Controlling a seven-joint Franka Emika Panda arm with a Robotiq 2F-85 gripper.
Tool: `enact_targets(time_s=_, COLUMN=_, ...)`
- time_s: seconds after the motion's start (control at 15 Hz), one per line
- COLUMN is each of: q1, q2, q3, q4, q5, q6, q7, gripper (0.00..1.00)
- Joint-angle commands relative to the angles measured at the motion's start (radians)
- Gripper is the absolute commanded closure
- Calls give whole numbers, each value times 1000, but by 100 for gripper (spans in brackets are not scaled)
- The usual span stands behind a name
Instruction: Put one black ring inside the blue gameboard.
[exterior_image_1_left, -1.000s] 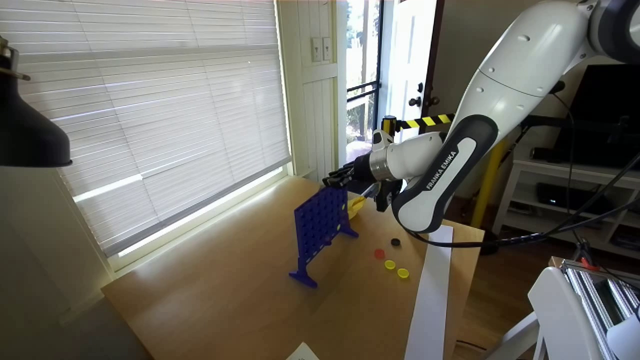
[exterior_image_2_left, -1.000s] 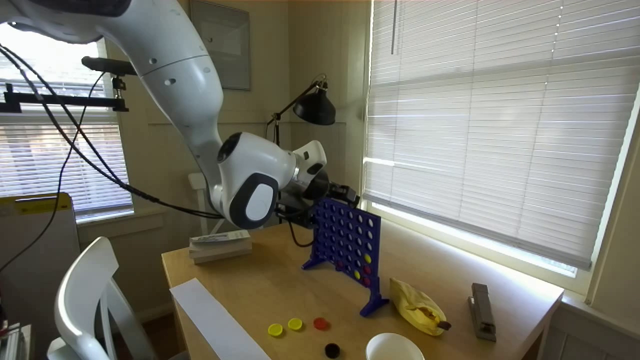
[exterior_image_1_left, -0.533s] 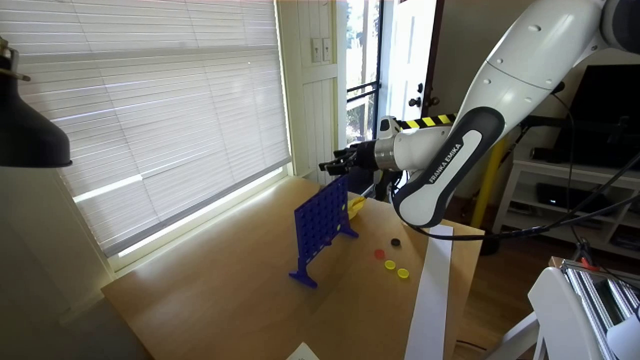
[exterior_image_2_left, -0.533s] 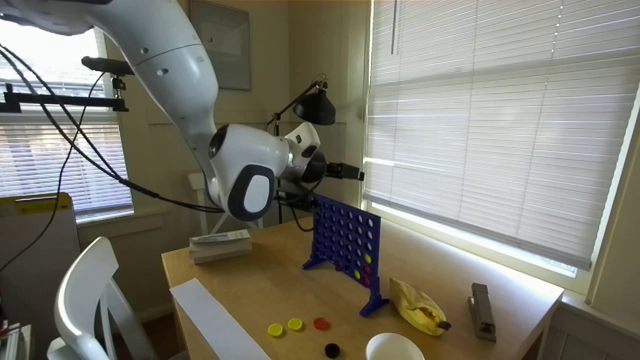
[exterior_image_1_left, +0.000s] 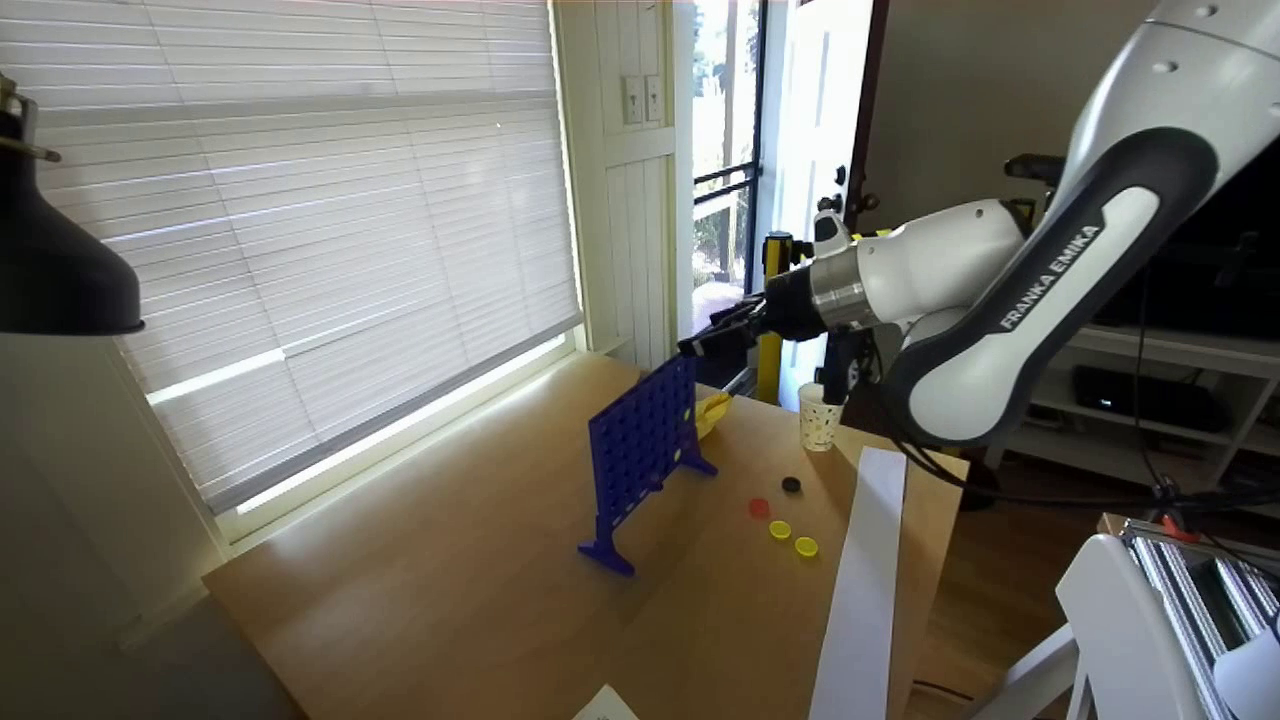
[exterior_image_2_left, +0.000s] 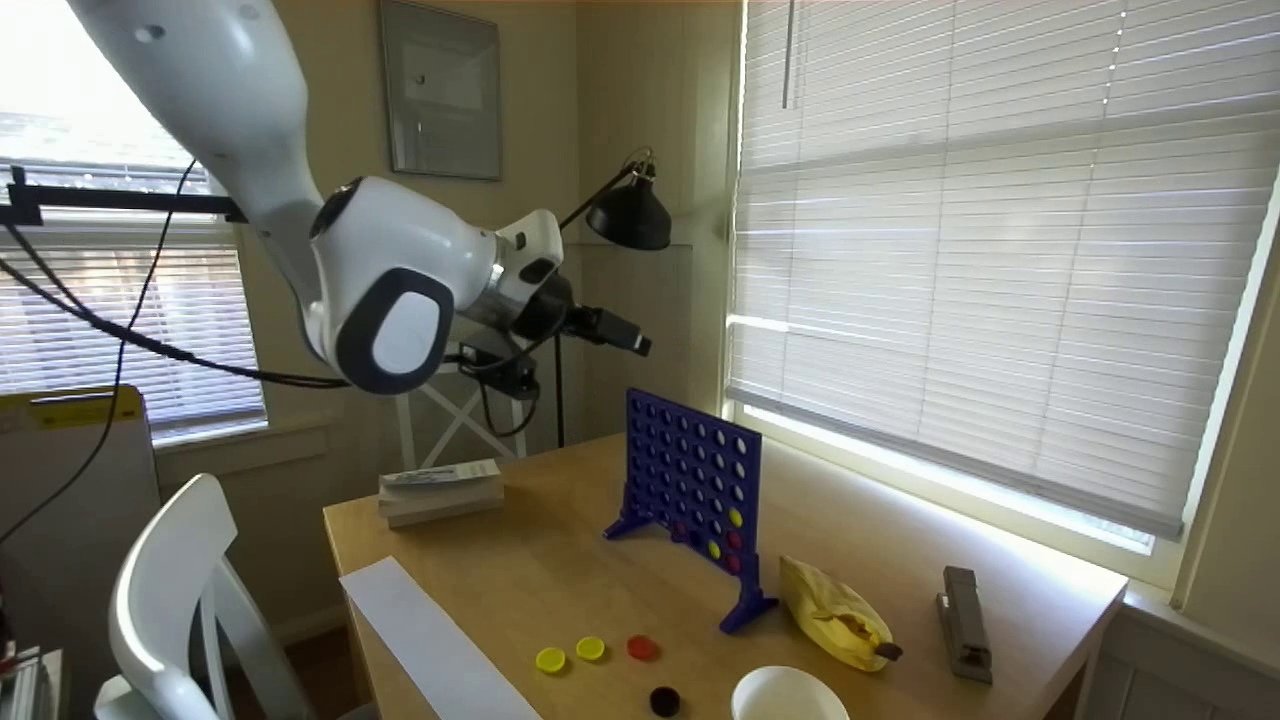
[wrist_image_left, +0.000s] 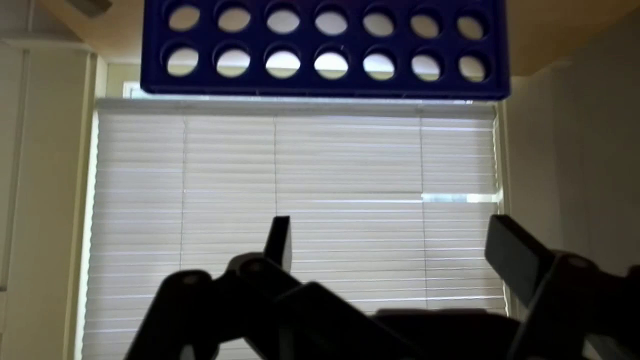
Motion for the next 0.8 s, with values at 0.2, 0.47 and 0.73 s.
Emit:
enact_targets(time_s=0.2, q1=22, q2=-309, q3=-71, q4=-176, q5=-237, q6=-419, q7=351, gripper=0)
enact_targets(time_s=0.47, q1=39, q2=-328, q3=-97, q4=-179, q5=-255, q6=-461, q7=378, gripper=0)
enact_targets(time_s=0.73, q1=47, q2=-336, q3=-106, q4=-180, q5=-259, q6=-476, q7=391, gripper=0)
